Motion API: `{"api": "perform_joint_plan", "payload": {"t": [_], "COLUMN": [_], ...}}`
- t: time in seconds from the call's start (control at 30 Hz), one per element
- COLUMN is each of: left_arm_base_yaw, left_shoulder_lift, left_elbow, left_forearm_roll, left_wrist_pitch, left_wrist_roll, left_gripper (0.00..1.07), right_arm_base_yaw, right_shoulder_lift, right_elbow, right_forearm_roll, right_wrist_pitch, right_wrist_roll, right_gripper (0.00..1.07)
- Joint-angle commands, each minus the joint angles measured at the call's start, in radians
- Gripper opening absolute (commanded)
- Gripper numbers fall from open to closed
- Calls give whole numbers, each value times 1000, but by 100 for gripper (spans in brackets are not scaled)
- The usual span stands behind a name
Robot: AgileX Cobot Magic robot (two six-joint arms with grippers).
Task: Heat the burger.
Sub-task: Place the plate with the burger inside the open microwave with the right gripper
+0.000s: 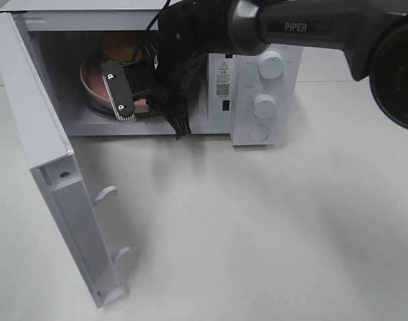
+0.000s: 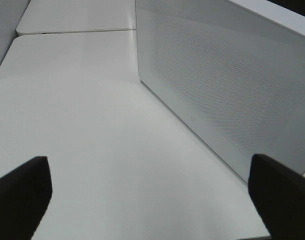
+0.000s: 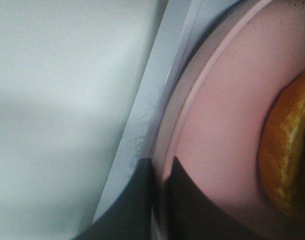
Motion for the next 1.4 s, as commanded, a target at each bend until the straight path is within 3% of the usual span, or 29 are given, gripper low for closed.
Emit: {"api": "perform_joint_plan", "payload": {"t": [0.03,1.1,1.37,1.4], "left_arm_base_yaw": [2,2,2,2], "left_shoulder_lift": [-17,-17,-17,-17], "left_elbow": [2,2,2,2], "left_forearm_roll": [-3,-3,-3,-3], "left_wrist_pitch": [3,3,3,3], "left_wrist_roll": [-5,-5,-5,-5], "left_gripper": [100,100,100,100], "right_arm_base_yaw": [-16,-38,-38,-38], "right_shoulder_lift": [-5,57,57,57], "right_elbow": [-31,-70,-70,-70], "right_forearm_roll": [-32,-24,-8,1], "right_wrist_pitch": [-62,-140,-163,-163], "right_wrist_roll": [4,-16,-16,-16], "right_gripper": [0,4,18,25]}}
